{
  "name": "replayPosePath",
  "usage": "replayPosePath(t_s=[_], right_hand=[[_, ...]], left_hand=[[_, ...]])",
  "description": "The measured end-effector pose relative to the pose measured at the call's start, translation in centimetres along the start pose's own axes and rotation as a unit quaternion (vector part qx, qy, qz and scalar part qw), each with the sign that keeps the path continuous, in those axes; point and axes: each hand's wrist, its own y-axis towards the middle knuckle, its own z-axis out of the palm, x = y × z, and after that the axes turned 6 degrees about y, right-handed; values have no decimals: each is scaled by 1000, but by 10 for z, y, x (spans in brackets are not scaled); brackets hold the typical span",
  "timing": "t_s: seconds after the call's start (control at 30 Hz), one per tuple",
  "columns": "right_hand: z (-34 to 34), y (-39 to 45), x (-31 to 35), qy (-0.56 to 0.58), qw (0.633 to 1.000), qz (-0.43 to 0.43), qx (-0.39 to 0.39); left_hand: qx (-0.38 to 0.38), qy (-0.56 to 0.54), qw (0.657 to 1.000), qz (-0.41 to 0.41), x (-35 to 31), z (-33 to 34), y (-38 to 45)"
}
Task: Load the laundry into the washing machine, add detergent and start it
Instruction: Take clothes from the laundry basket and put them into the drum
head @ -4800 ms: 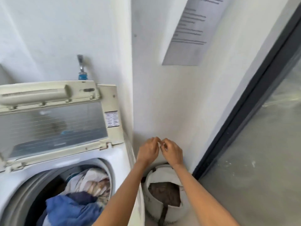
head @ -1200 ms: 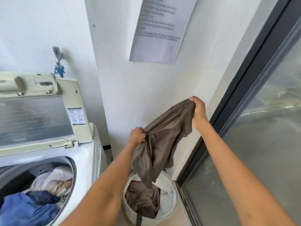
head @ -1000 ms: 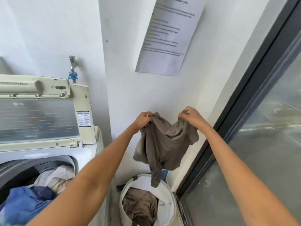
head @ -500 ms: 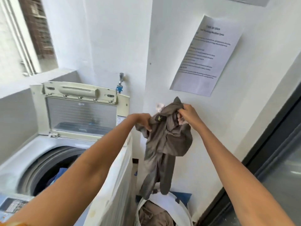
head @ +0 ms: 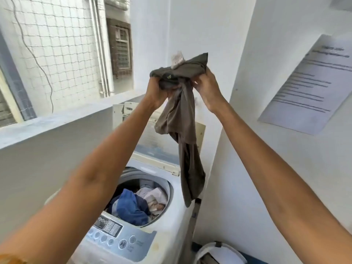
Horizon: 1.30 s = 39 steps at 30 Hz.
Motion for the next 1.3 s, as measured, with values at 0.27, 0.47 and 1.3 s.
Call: replayPosePath(t_s=[0.27, 0.47, 1.3], right_hand=[[74, 48, -37, -21, 999, 1, -41], [72, 33, -160, -192, 961, 191, -62], [65, -177, -527, -483, 670, 482, 291]], left_hand=[[-72, 113, 991, 10, -44, -78, 8], [-115, 283, 922, -237, 45, -187, -6], [236, 646, 496, -531, 381, -403, -138]])
